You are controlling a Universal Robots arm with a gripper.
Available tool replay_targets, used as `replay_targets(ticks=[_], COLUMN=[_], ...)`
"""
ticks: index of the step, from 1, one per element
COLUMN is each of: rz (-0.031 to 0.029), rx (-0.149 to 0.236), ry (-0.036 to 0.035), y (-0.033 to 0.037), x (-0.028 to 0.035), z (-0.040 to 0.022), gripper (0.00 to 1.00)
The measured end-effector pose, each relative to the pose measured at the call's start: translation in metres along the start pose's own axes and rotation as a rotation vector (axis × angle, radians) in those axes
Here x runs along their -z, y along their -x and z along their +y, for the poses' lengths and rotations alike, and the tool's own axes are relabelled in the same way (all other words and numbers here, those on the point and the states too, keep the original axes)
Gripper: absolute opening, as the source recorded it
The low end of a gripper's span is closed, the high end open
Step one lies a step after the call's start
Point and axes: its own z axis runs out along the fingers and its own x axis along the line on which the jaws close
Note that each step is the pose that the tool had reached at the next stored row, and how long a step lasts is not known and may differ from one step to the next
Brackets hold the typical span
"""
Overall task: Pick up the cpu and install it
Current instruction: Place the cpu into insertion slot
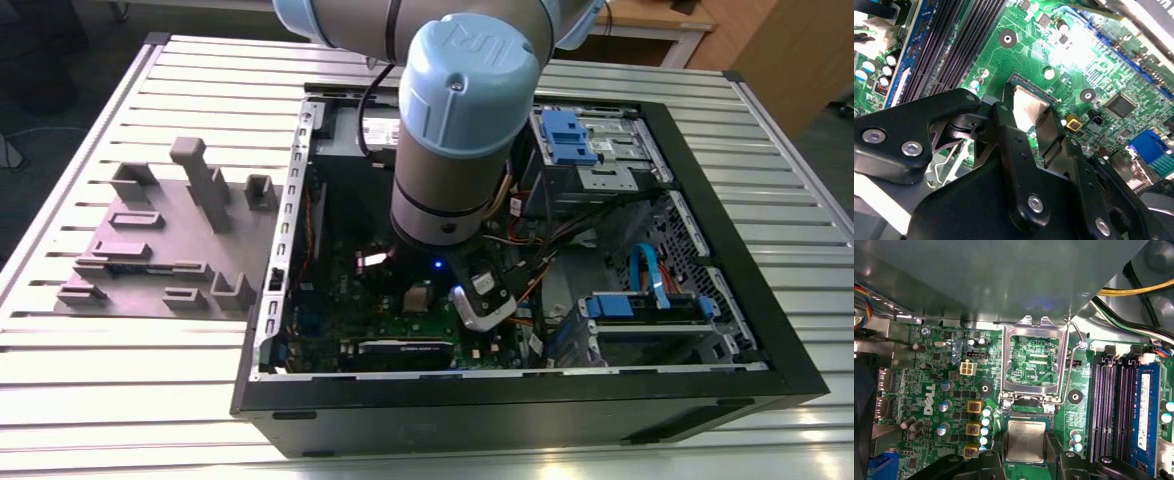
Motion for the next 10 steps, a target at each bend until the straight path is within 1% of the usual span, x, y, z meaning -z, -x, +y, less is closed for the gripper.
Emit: replay_targets(ticks=[7, 8, 9, 10], rz=[0.0002, -0.0006, -0.0002, -0.0001], rx=[0.001, 0.001, 0.001, 0.001], ry=[0.0003, 0.0008, 0.0004, 0.0003], y=[0.0, 0.0001, 0.0001, 0.0001], x=[-0.0002, -0.0006, -0.0006, -0.0006], z=[0.0, 0.0001, 0.0, 0.0], gripper=[0.44, 0.5, 0.5, 0.56])
